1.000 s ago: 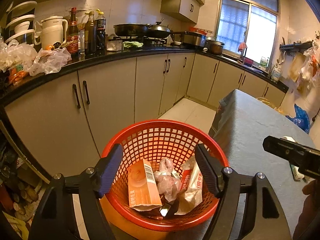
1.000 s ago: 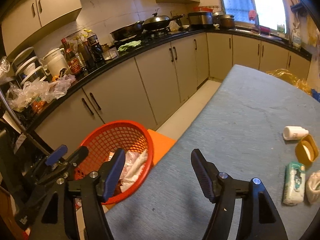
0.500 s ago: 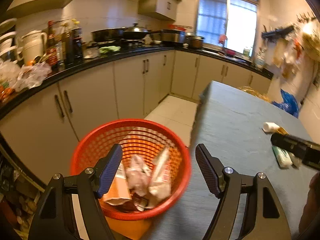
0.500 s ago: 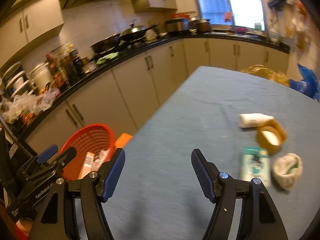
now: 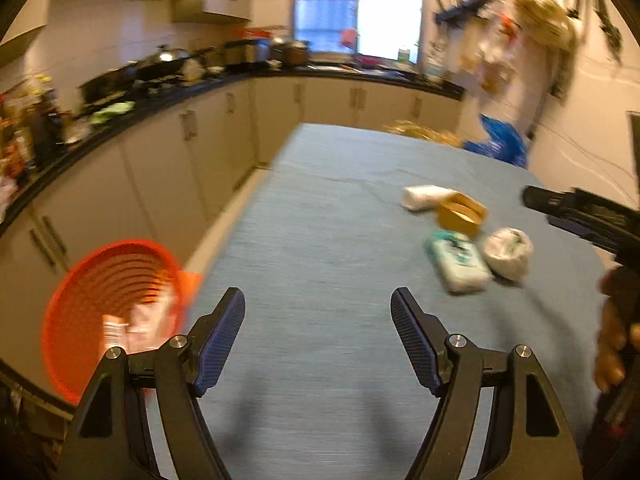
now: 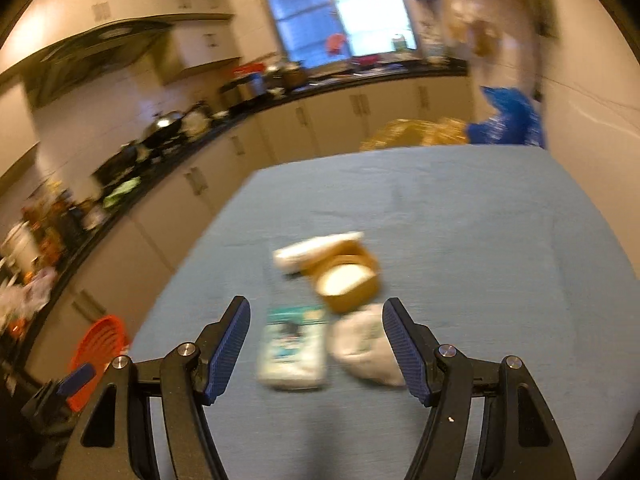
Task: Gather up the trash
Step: 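Move both open tools back over the remaining trash on the table, then grasp the green-printed tissue packet with the left tool while the right tool grasps the white glove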
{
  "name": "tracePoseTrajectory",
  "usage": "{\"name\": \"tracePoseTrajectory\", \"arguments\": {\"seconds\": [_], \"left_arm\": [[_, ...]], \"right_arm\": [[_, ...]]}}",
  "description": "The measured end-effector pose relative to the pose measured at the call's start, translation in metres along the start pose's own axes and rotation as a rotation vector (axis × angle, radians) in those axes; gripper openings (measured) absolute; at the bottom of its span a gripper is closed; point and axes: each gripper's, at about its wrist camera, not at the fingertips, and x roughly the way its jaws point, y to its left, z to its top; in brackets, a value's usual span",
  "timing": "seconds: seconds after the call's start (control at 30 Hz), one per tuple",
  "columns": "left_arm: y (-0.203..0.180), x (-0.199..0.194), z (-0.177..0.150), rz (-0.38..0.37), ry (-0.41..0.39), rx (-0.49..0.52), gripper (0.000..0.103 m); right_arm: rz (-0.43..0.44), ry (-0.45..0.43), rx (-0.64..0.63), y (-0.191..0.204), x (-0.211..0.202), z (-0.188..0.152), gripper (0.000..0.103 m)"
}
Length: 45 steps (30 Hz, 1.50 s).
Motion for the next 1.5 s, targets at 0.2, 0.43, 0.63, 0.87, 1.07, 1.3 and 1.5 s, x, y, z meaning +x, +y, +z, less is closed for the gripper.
{"name": "tracePoseTrajectory", "arguments": {"seconds": [0.2,0.43,0.63,0.87,1.07,1.3,1.5], "left_arm": [[-0.049,0.017,0.006,-0.098,0.081,0.034,0.074],[-0.083,0.041,0.018,-0.113,0.137,0.066,0.074],[-0.095,0.072,0.027,-0.117,0.206,0.055,0.074],[-0.131,0.11,0.034,-0.069,0.258,0.102,0.074],[-0.144,0.14,0.033,-0.005,0.277,0.139,0.065],[-0.123,0.139,0.025,-0.029,0.215,0.14,0.041],[-0.091,0.126,0.024,-0.026,0.122,0.06,0.038]], "right_arm": [[-0.021,0.078,0.121,-0.051,0.027,-0.007,0.073],[0.048,0.182,0.109,-0.048,0.053,-0.02,0.055],[0.014,0.112,0.136,-0.058,0.044,-0.019,0.028],[-0.05,0.034,0.241,-0.082,0.026,-0.015,0.029],[-0.037,0.028,0.254,-0.082,0.02,-0.016,0.029],[-0.005,0.032,0.202,-0.069,0.021,-0.016,0.029],[0.013,0.04,0.139,-0.052,0.026,-0.019,0.029]]}}
